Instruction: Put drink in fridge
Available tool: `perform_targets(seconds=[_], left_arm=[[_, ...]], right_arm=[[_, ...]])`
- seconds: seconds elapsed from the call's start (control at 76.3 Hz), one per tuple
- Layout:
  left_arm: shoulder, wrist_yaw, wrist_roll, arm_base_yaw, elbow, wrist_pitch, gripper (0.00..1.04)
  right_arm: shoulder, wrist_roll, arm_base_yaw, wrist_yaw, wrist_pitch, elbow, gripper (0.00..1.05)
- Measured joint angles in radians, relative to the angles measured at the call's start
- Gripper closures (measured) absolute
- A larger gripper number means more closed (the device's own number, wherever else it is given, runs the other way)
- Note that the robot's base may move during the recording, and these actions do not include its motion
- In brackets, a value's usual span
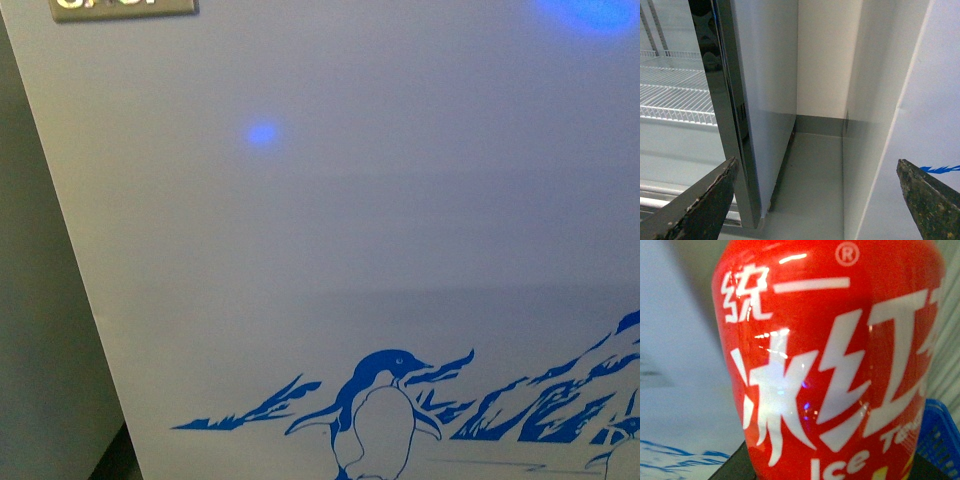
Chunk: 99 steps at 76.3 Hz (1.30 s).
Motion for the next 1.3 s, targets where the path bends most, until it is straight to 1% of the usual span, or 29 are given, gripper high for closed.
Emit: perform_targets(seconds=[0.079,0.157,0.275,0.367,0.406,0.551,0.564,0.669,0.734,0.8,0.904,1.14,1.298], left_arm=[[0.000,0.000,0.000,0.000,0.000,0.000,0.08],[0.000,0.000,0.000,0.000,0.000,0.000,0.08],[0.000,0.000,0.000,0.000,0.000,0.000,0.08],[0.000,0.000,0.000,0.000,0.000,0.000,0.08],[0.000,0.000,0.000,0.000,0.000,0.000,0.08],[0.000,0.000,0.000,0.000,0.000,0.000,0.08],[0.000,0.000,0.000,0.000,0.000,0.000,0.08],[0.000,0.000,0.000,0.000,0.000,0.000,0.08],[0.000,0.000,0.000,0.000,0.000,0.000,0.08],[0.000,0.000,0.000,0.000,0.000,0.000,0.08],[0.000,0.000,0.000,0.000,0.000,0.000,0.08],[0.000,0.000,0.000,0.000,0.000,0.000,0.08],[0.000,0.000,0.000,0.000,0.000,0.000,0.08]], right_arm=[[-0.111,0.031,0.039,-0.004,-0.050,0.000,0.68],[-0.186,0.051,0.074,-0.001,-0.070,0.001,0.68],[-0.261,0.081,0.127,0.046,-0.074,0.009,0.68],[-0.323,0.113,0.219,0.153,-0.111,0.014,0.68],[-0.361,0.123,0.291,0.231,-0.138,0.014,0.68],[-0.450,0.131,0.462,0.399,-0.193,0.014,0.68],[-0.462,0.131,0.497,0.431,-0.198,0.014,0.68],[-0.489,0.125,0.635,0.567,-0.201,0.010,0.68],[-0.507,0.120,0.698,0.639,-0.201,0.004,0.68],[-0.516,0.106,0.747,0.686,-0.196,-0.002,0.68],[-0.519,0.089,0.782,0.733,-0.192,-0.033,0.68],[-0.524,0.071,0.829,0.816,-0.173,-0.063,0.68],[-0.530,0.072,0.840,0.820,-0.173,-0.069,0.68]])
